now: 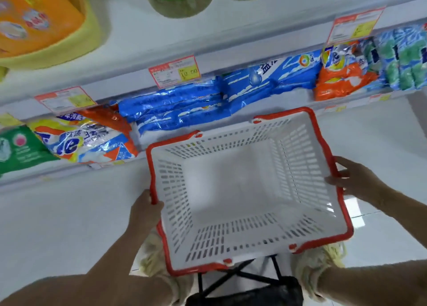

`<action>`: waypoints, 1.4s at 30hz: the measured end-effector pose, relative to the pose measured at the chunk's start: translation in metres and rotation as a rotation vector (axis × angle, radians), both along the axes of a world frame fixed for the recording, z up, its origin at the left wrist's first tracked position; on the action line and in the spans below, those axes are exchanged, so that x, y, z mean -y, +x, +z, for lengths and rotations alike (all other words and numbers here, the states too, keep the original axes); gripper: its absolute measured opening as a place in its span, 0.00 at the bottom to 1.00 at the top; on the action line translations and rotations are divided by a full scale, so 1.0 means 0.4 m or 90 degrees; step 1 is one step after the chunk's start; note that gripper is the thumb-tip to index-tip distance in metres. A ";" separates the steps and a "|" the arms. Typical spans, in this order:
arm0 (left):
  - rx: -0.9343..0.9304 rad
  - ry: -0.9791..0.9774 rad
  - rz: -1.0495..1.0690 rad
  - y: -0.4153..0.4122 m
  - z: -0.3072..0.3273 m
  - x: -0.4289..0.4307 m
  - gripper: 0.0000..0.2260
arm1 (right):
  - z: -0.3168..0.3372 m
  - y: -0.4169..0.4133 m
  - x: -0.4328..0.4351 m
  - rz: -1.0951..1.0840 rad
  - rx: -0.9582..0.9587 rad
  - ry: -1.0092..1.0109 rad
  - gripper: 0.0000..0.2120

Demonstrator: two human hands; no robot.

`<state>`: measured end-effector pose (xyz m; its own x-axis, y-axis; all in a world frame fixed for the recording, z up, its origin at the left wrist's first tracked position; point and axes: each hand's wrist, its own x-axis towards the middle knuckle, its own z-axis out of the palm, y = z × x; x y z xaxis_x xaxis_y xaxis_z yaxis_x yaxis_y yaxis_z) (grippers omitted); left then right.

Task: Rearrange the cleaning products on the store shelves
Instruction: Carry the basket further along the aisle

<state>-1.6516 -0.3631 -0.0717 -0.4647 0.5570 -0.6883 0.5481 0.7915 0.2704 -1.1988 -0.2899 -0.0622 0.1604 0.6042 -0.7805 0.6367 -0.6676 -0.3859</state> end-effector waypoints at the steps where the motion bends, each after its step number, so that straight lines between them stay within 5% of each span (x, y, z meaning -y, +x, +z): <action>1: 0.007 -0.002 0.002 -0.003 0.008 0.004 0.11 | 0.006 0.000 -0.002 0.004 0.000 -0.008 0.26; 10: 0.054 0.002 0.136 0.015 0.124 0.013 0.12 | 0.099 -0.091 -0.024 0.101 0.137 -0.066 0.20; 18: 0.109 0.028 0.254 -0.041 0.454 0.065 0.12 | 0.419 -0.094 -0.041 0.116 0.144 -0.016 0.22; 30: -0.084 0.116 0.457 -0.103 0.950 0.278 0.13 | 0.826 -0.316 -0.039 0.204 0.066 0.075 0.17; 42: -0.188 0.213 0.747 -0.400 1.252 0.728 0.17 | 1.112 -0.916 0.071 0.482 -0.069 0.159 0.13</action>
